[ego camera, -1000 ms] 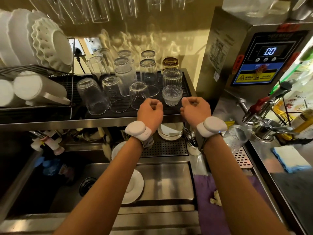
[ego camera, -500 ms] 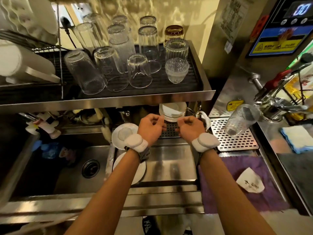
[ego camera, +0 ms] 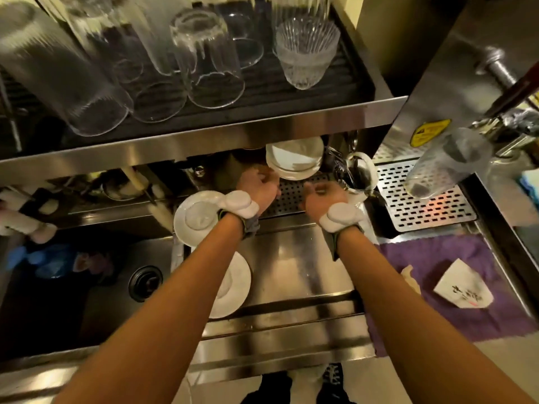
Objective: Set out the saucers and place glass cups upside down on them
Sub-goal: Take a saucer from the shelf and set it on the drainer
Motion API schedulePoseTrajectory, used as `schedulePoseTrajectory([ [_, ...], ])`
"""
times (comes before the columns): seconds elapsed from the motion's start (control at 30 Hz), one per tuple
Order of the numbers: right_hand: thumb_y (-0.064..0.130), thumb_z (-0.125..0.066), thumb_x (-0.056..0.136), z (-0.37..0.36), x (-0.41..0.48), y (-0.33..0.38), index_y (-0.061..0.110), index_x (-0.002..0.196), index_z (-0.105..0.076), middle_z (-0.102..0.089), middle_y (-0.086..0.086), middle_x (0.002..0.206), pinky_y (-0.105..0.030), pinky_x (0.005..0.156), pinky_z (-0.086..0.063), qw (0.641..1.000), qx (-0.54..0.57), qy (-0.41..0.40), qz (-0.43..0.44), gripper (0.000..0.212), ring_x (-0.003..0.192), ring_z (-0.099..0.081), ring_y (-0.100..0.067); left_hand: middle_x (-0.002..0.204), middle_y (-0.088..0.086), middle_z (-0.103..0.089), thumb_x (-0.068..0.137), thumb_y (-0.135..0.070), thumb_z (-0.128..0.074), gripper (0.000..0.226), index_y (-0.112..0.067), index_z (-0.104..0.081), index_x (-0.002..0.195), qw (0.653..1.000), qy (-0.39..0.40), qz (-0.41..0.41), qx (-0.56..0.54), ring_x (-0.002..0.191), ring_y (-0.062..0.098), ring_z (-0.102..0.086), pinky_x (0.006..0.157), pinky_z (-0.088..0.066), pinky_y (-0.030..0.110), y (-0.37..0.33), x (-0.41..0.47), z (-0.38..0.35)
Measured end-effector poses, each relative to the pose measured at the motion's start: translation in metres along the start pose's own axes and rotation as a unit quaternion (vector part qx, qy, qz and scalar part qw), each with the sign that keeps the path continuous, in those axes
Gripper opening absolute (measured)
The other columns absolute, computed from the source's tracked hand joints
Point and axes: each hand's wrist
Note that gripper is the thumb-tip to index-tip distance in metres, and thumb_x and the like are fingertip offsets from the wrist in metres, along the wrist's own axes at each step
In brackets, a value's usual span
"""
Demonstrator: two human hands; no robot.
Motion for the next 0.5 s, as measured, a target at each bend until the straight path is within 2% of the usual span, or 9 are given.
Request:
schedulePoseTrajectory([
  [0.07, 0.043, -0.062, 0.088, -0.011, 0.022, -0.009, 0.023, 0.068, -0.055, -0.075, -0.023, 0.098, -0.057, 0.087, -0.058, 1.000, -0.001, 0.002, 0.001, 0.029, 0.093, -0.073, -0.043, 0.097, 0.009, -0.075, 0.090, -0.035, -0.057, 0.014, -0.022, -0.061, 0.096, 0.999, 0.004, -0.017, 0.040, 0.089, 0.030, -0.073, 0.088, -0.059, 0.045, 0.006, 0.019, -0.003],
  [0.13, 0.042, -0.059, 0.088, -0.018, 0.039, -0.012, 0.019, 0.061, -0.058, -0.076, -0.025, 0.094, -0.058, 0.085, -0.059, 1.000, -0.020, -0.007, 0.007, 0.036, 0.090, -0.074, -0.044, 0.100, 0.010, -0.074, 0.089, -0.040, -0.055, 0.025, -0.021, -0.062, 0.104, 0.997, 0.005, -0.024, 0.077, 0.095, 0.033, -0.070, 0.091, -0.057, 0.046, 0.010, 0.032, -0.004],
  [0.17, 0.041, -0.057, 0.090, -0.022, 0.048, -0.013, 0.016, 0.065, -0.064, -0.077, -0.024, 0.095, -0.057, 0.086, -0.059, 1.000, -0.024, -0.012, 0.004, 0.037, 0.092, -0.074, -0.043, 0.100, 0.011, -0.073, 0.089, -0.039, -0.055, 0.027, -0.019, -0.061, 0.106, 0.996, 0.003, -0.028, 0.086, 0.096, 0.033, -0.069, 0.092, -0.056, 0.047, 0.013, 0.042, -0.007],
  [0.2, 0.041, -0.055, 0.093, -0.025, 0.054, -0.010, 0.009, 0.076, -0.071, -0.077, -0.023, 0.099, -0.055, 0.089, -0.058, 1.000, -0.027, -0.012, 0.001, 0.039, 0.097, -0.073, -0.042, 0.101, 0.013, -0.072, 0.090, -0.038, -0.056, 0.027, -0.018, -0.061, 0.108, 0.995, -0.003, -0.033, 0.091, 0.095, 0.034, -0.068, 0.092, -0.056, 0.049, 0.013, 0.049, -0.008],
  [0.27, 0.042, -0.049, 0.098, -0.028, 0.059, -0.006, 0.002, 0.103, -0.074, -0.076, -0.019, 0.110, -0.045, 0.097, -0.056, 0.998, -0.059, -0.012, -0.009, 0.047, 0.107, -0.071, -0.038, 0.103, 0.015, -0.069, 0.092, -0.036, -0.057, 0.028, -0.013, -0.061, 0.108, 0.992, -0.006, -0.057, 0.116, 0.093, 0.033, -0.067, 0.086, -0.055, 0.045, 0.014, 0.062, -0.009],
  [0.3, 0.041, -0.046, 0.100, -0.030, 0.061, -0.004, 0.001, 0.113, -0.072, -0.073, -0.018, 0.118, -0.040, 0.100, -0.053, 0.996, -0.084, -0.022, -0.010, 0.050, 0.114, -0.068, -0.036, 0.105, 0.015, -0.068, 0.093, -0.035, -0.057, 0.029, -0.011, -0.062, 0.107, 0.987, 0.002, -0.078, 0.139, 0.091, 0.030, -0.064, 0.082, -0.051, 0.038, 0.016, 0.069, -0.010],
  [0.37, 0.038, -0.038, 0.105, -0.036, 0.073, -0.008, -0.001, 0.132, -0.060, -0.062, -0.021, 0.136, -0.038, 0.106, -0.043, 0.992, -0.112, -0.051, -0.018, 0.053, 0.128, -0.057, -0.036, 0.107, 0.012, -0.066, 0.094, -0.036, -0.055, 0.032, -0.008, -0.063, 0.108, 0.978, 0.014, -0.107, 0.179, 0.091, 0.023, -0.059, 0.077, -0.039, 0.029, 0.022, 0.085, -0.013],
  [0.43, 0.033, -0.030, 0.107, -0.040, 0.082, -0.011, -0.001, 0.142, -0.047, -0.050, -0.022, 0.147, -0.040, 0.113, -0.034, 0.991, -0.123, -0.051, -0.031, 0.051, 0.139, -0.046, -0.037, 0.107, 0.009, -0.068, 0.093, -0.042, -0.054, 0.038, -0.008, -0.063, 0.110, 0.976, 0.012, -0.112, 0.187, 0.092, 0.024, -0.062, 0.076, -0.036, 0.026, 0.024, 0.096, -0.015],
  [0.5, 0.033, -0.027, 0.108, -0.041, 0.088, -0.009, -0.001, 0.144, -0.045, -0.047, -0.022, 0.149, -0.040, 0.116, -0.031, 0.989, -0.137, -0.045, -0.032, 0.052, 0.141, -0.043, -0.037, 0.101, 0.007, -0.071, 0.091, -0.048, -0.053, 0.044, -0.009, -0.064, 0.106, 0.977, 0.006, -0.114, 0.181, 0.091, 0.026, -0.066, 0.072, -0.038, 0.027, 0.024, 0.104, -0.018],
])
Point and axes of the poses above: each hand's wrist, its own x-axis towards the middle knuckle, its own z-axis out of the back of the hand, y = z × x
